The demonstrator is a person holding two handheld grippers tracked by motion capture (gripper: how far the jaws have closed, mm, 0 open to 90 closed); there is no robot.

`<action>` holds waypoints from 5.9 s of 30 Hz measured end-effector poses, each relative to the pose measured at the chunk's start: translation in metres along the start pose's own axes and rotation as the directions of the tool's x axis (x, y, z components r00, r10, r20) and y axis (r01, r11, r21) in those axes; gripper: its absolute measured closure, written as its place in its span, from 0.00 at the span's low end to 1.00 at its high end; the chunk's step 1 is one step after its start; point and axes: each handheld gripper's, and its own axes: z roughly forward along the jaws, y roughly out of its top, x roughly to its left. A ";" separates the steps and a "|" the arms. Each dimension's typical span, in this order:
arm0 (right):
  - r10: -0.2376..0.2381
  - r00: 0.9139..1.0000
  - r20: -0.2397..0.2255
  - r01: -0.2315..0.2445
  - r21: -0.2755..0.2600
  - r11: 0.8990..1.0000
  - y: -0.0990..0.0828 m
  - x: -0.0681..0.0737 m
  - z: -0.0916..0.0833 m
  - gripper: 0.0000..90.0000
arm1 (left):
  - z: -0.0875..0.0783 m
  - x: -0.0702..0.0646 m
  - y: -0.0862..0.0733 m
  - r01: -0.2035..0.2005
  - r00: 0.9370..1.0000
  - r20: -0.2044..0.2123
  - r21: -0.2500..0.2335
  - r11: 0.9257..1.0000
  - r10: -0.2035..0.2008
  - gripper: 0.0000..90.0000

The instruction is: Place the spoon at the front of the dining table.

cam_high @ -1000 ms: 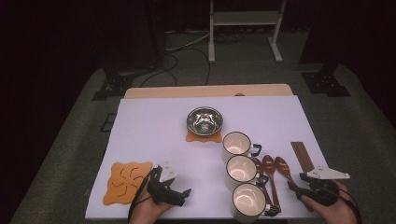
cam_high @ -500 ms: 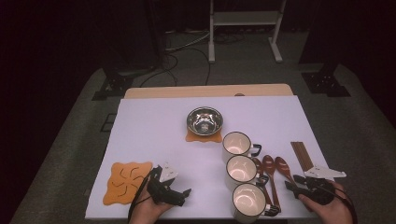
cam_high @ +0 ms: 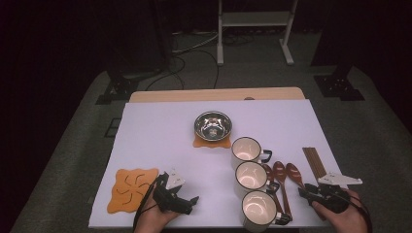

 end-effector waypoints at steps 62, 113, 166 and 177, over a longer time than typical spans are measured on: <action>0.081 0.997 -0.007 -0.081 -0.001 0.997 0.003 -0.009 -0.010 0.90 | 0.000 0.000 0.000 0.001 1.000 0.000 -0.001 1.000 -0.001 0.01; 0.068 0.997 -0.023 -0.070 -0.081 0.994 0.037 -0.023 -0.010 0.90 | 0.000 0.000 0.000 0.000 1.000 -0.001 0.000 1.000 0.000 0.01; 0.003 0.999 -0.051 -0.009 -0.114 0.993 0.082 -0.035 0.005 0.90 | 0.000 0.000 0.000 0.002 1.000 0.000 -0.001 1.000 -0.002 0.01; -0.013 0.998 -0.064 0.005 -0.125 0.992 0.091 -0.035 0.009 0.90 | 0.000 0.000 0.000 -0.001 1.000 0.000 0.001 1.000 0.001 0.01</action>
